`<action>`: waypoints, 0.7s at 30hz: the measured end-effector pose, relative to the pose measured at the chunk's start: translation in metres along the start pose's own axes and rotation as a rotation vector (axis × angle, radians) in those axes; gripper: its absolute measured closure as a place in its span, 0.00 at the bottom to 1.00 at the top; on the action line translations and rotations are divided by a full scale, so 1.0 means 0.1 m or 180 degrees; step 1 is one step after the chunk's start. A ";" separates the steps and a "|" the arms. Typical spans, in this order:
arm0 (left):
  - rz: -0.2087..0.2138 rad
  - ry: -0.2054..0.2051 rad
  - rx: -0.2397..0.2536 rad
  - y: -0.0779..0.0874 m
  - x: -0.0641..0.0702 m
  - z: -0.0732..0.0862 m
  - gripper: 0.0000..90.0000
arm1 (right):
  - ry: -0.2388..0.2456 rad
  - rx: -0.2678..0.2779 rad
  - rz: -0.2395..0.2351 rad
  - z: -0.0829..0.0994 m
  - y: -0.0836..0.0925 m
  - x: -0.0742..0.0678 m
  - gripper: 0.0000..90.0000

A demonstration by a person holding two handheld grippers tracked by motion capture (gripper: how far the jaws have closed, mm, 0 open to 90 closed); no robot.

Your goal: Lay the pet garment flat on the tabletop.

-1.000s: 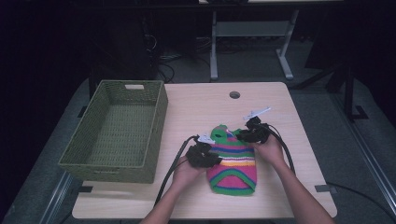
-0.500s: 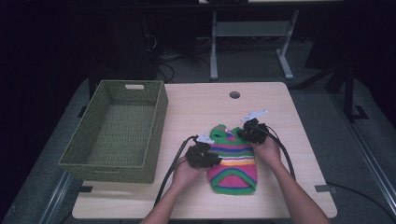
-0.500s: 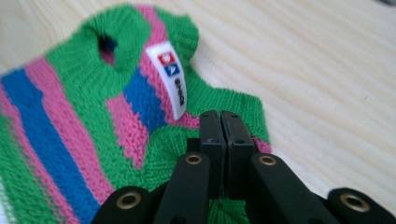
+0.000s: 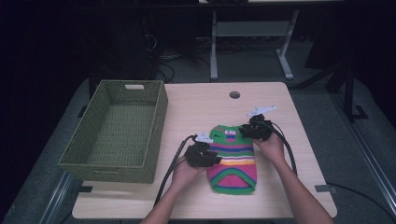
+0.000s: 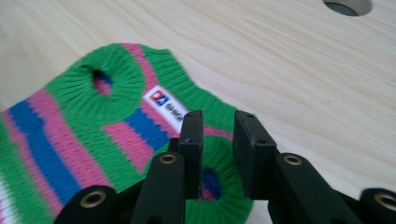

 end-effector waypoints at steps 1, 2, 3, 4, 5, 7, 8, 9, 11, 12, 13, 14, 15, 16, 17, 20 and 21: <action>-0.0003 0.0016 0.0016 0.01 0.00 0.00 0.76 | -0.0013 0.0000 -0.0043 0.01 0.03 -0.02 0.80; -0.0009 0.0011 0.0014 0.02 -0.01 0.00 0.76 | -0.0020 0.0025 -0.0090 0.02 0.05 -0.04 0.80; -0.0015 0.0002 0.0016 0.03 -0.01 0.00 0.77 | -0.0040 0.0029 -0.0150 0.04 0.08 -0.06 0.81; -0.0021 -0.0014 0.0022 0.03 -0.02 0.00 0.78 | -0.0054 0.0018 -0.0223 0.06 0.10 -0.07 0.81; -0.0026 -0.0014 0.0018 0.03 -0.01 0.01 0.78 | -0.0059 -0.0004 -0.0310 0.08 0.12 -0.09 0.81; -0.0022 -0.0041 -0.0019 0.03 -0.01 0.02 0.79 | -0.0038 0.0053 -0.0450 0.13 0.17 -0.14 0.81; -0.0024 -0.0035 -0.0025 0.01 -0.01 0.03 0.79 | -0.0063 0.0025 -0.0559 0.16 0.18 -0.15 0.81; -0.0035 -0.0043 -0.0041 0.00 -0.01 0.03 0.79 | -0.0055 -0.0044 -0.0629 0.18 0.18 -0.16 0.82; -0.0034 -0.0046 -0.0068 -0.01 -0.01 0.04 0.79 | -0.0004 -0.0167 -0.0643 0.22 0.16 -0.17 0.83; -0.0042 -0.0083 -0.0097 -0.01 -0.01 0.04 0.79 | 0.0016 -0.0178 -0.0626 0.23 0.15 -0.17 0.83; -0.0044 -0.0059 -0.0096 -0.02 -0.01 0.04 0.79 | -0.0001 -0.0201 -0.0606 0.24 0.14 -0.17 0.83; -0.0038 -0.0032 -0.0080 -0.02 -0.01 0.05 0.79 | 0.0000 -0.0240 -0.0601 0.24 0.12 -0.17 0.83; -0.0038 -0.0029 -0.0081 -0.02 -0.02 0.05 0.79 | -0.0002 -0.0265 -0.0604 0.25 0.10 -0.16 0.83; -0.0033 -0.0016 -0.0075 -0.02 -0.02 0.06 0.79 | -0.0006 -0.0270 -0.0608 0.26 0.07 -0.15 0.83; -0.0031 -0.0008 -0.0072 -0.02 -0.02 0.06 0.79 | -0.0009 -0.0289 -0.0611 0.27 0.05 -0.14 0.83; -0.0043 0.0002 -0.0085 -0.01 -0.03 0.06 0.79 | -0.0025 -0.0248 -0.0624 0.27 0.02 -0.14 0.83; -0.0045 0.0016 -0.0082 -0.01 -0.03 0.06 0.79 | -0.0023 -0.0235 -0.0622 0.27 0.01 -0.13 0.82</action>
Point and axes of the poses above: each handheld gripper's, and its own axes: y roughly backward along the jaws, z roughly out of its underside, x roughly to its right, the point moved 1 cm from there along -y, roughly forward along the jaws, and after that the axes turned 10 degrees about -z, right-handed, at the moved point
